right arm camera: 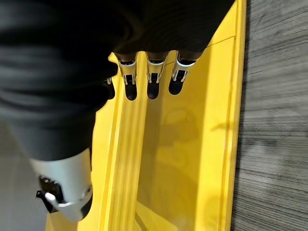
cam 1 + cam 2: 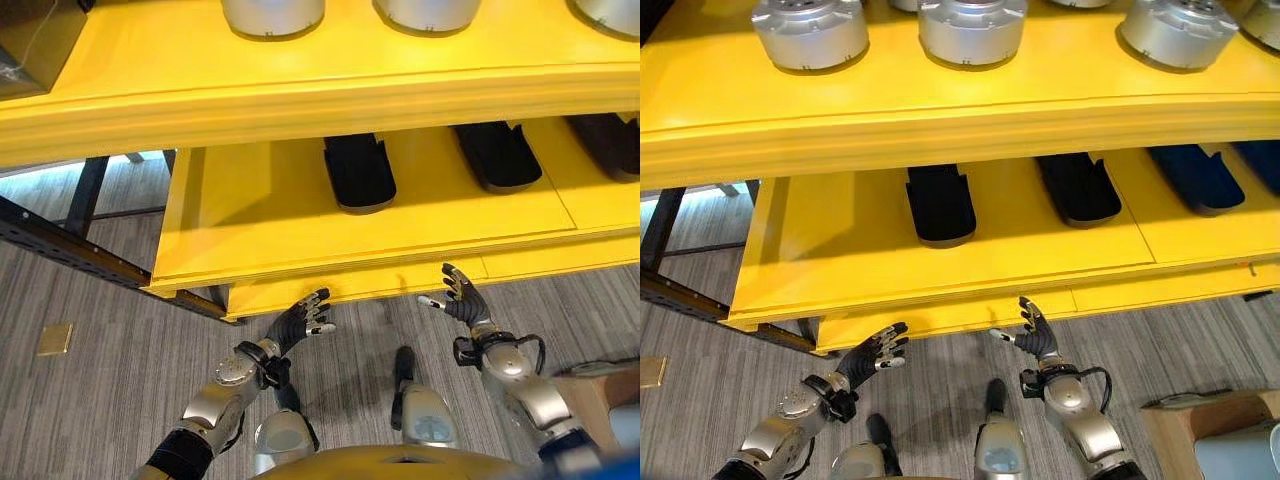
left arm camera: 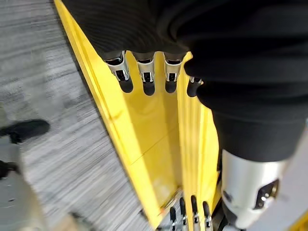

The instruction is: Move parts from the plastic box to the shelf.

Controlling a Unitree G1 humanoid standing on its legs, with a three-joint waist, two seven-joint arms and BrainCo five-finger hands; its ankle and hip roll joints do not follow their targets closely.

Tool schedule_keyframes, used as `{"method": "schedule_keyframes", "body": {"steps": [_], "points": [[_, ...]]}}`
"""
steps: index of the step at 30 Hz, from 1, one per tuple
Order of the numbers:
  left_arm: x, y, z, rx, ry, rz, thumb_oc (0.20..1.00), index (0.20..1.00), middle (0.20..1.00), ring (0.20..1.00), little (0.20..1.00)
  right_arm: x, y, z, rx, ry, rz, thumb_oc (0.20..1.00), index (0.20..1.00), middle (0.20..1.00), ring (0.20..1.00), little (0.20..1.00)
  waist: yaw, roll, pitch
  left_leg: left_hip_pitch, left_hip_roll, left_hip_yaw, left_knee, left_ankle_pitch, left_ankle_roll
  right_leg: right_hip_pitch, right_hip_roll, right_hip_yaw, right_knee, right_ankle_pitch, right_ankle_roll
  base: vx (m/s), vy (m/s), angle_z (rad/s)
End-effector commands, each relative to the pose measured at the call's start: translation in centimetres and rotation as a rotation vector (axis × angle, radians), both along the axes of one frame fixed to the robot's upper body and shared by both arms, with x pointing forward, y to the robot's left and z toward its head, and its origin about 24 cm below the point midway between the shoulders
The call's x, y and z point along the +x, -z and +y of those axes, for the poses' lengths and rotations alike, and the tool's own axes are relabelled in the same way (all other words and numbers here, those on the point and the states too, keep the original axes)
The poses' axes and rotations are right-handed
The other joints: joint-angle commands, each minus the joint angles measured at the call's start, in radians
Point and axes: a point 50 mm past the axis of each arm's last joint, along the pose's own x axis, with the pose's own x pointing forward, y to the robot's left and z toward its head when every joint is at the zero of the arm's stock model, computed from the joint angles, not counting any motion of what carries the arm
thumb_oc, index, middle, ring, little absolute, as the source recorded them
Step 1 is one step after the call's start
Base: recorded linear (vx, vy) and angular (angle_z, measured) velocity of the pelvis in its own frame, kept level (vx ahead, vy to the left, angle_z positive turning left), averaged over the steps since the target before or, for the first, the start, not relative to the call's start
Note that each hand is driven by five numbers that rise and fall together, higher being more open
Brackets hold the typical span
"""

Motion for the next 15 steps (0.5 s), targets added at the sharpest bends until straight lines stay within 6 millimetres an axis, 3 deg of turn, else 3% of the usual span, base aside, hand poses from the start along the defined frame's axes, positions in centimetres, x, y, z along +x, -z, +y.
{"method": "schedule_keyframes", "body": {"steps": [1,2,4,8,12,15], "points": [[1.0,-1.9,-1.6,-0.004,0.102,-0.132,1.000,1.000,1.000,1.000,1.000,2.1,-3.8,-0.5,0.028,-0.017,-0.198,1.000,1.000,1.000,1.000,1.000,-0.007,0.022,0.049,-0.015,-0.008,0.013,0.076,-0.056,0.076,0.021,-0.076,-0.056,0.104,-0.035,0.105,-0.05,0.118,-0.24],[1.1,-2.0,-2.0,-0.005,0.130,-0.137,1.000,1.000,1.000,1.000,1.000,1.8,-3.5,-0.7,0.042,-0.011,-0.192,1.000,1.000,1.000,1.000,1.000,-0.015,0.018,0.051,0.000,-0.017,0.002,0.073,-0.086,0.070,0.011,-0.088,-0.042,0.104,-0.009,0.126,-0.07,0.090,-0.36],[0.9,-1.9,-2.1,-0.003,0.129,-0.130,1.000,1.000,1.000,1.000,1.000,1.5,-3.3,-0.4,0.056,-0.011,-0.209,1.000,1.000,1.000,1.000,1.000,-0.027,0.011,0.049,0.009,-0.021,0.017,0.062,-0.096,0.077,-0.030,-0.101,-0.021,0.149,0.039,0.138,-0.11,0.041,-0.30],[0.5,-1.1,-1.9,0.000,0.073,-0.107,1.000,1.000,1.000,1.000,1.000,1.6,-3.2,-0.2,0.041,-0.036,-0.210,1.000,1.000,1.000,1.000,1.000,-0.019,0.023,0.029,0.014,-0.015,0.066,0.052,-0.076,0.091,-0.032,-0.083,-0.077,0.316,-0.032,0.119,-0.10,0.059,-0.60],[0.7,-1.1,-1.1,-0.039,-0.005,-0.110,1.000,1.000,1.000,1.000,1.000,1.9,-2.0,-1.0,-0.062,0.004,-0.102,1.000,1.000,1.000,1.000,1.000,0.013,0.048,0.005,-0.003,-0.008,0.076,0.064,-0.072,0.117,-0.031,-0.102,-0.112,0.505,-0.125,0.075,-0.05,-0.031,-0.98],[0.6,-1.1,0.1,-0.063,-0.074,-0.097,1.000,1.000,1.000,1.000,1.000,2.2,-1.7,-1.7,-0.117,0.055,-0.088,1.000,1.000,1.000,1.000,1.000,0.030,0.046,-0.008,-0.018,0.003,0.076,0.082,-0.074,0.123,-0.004,-0.075,-0.112,0.516,-0.185,0.056,-0.01,-0.253,-0.97]]}}
